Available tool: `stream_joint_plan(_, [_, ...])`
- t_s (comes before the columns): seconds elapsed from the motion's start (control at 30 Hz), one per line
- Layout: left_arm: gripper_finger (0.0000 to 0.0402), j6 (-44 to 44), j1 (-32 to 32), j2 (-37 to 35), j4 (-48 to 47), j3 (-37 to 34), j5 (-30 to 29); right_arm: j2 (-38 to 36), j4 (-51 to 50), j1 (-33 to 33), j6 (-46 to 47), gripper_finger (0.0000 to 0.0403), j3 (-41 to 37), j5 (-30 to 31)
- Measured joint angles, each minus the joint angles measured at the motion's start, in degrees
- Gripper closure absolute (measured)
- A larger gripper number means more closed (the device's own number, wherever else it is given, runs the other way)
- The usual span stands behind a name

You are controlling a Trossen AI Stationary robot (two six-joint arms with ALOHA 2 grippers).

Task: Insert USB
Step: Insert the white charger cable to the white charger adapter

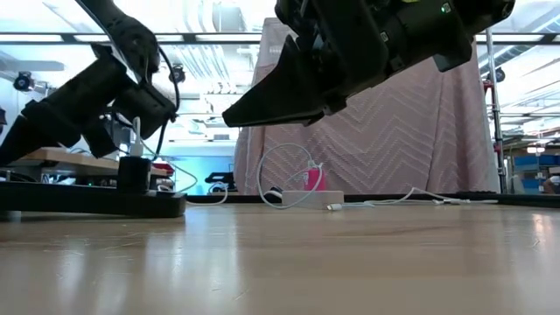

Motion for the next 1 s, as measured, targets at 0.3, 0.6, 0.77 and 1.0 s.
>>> stream_joint_plan(0.3, [0.0402,3.16,0.00,3.05,5.04,1.45,0.81,-0.04,-1.34,0.00,-0.87,0.0369,-0.02,-0.02])
stream_joint_plan(0.6, [0.0402,5.77,-0.65,-3.01,11.05,11.88,-1.05,-0.04,-1.75,-0.06,-2.07,0.0370,-0.02,-0.01])
stream_joint_plan(0.77, [0.0396,3.86,-0.62,-8.45,9.82,15.10,-3.29,-0.04,-1.87,-0.09,-2.17,0.0365,-0.02,0.00])
stream_joint_plan(1.0, [0.0342,-3.15,4.40,-10.86,3.82,9.81,-3.25,-0.04,-1.99,-0.02,-2.50,0.0355,-0.02,-0.02])
